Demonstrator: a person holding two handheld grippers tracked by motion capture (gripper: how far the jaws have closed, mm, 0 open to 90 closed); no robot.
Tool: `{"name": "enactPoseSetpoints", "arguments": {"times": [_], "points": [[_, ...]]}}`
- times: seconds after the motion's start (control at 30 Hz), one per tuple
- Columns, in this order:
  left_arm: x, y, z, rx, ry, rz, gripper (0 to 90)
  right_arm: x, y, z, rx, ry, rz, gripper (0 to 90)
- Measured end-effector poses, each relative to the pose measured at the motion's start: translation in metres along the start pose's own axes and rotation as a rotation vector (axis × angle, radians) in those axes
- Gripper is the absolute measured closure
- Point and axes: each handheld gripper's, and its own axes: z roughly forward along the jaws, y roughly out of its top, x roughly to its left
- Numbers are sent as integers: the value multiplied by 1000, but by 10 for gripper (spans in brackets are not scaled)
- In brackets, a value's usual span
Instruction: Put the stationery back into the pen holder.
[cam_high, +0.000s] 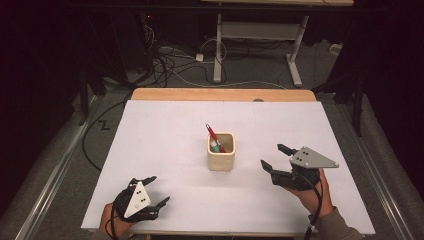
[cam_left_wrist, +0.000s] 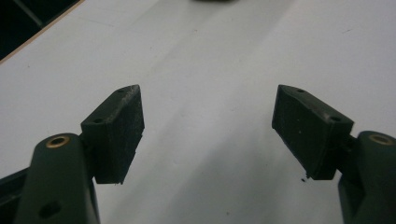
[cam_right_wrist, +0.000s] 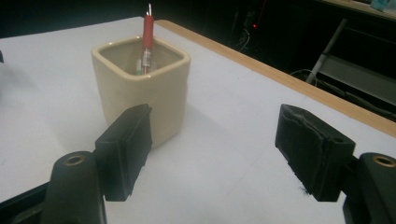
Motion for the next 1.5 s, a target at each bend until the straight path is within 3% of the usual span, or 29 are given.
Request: {"name": "enactPoseSetpoints", "arguments": {"times": [0.33,0.53,0.77,0.83,1.03,1.27,1.33,1.37,1.43,1.5], "points": [[0,1,0,-6,-1,2,245,-10,-19,-18,54,-63,-1,274],[1,2,2,-8,-3,0,245,-22,-29,-29,77,-114,42,280],[2,6,8,-7,-18,17,245,-33,-46,-33,155,-191,96,285],[2,8,10,-10,-23,18,245,-36,-49,-34,174,-202,137,285],[2,12,13,-9,-28,21,245,-43,-59,-33,242,-259,187,287],[1,12,12,-23,-37,14,246,-62,-66,-26,330,-269,344,362],[1,12,11,-30,-37,12,245,-65,-67,-18,387,-252,385,365],[1,12,11,-34,-37,10,246,-67,-66,-14,415,-245,394,373],[1,12,10,-38,-44,7,246,-67,-64,-10,419,-299,406,463],[1,12,9,-48,-50,-2,246,-67,-61,-4,455,-283,417,464]]}}
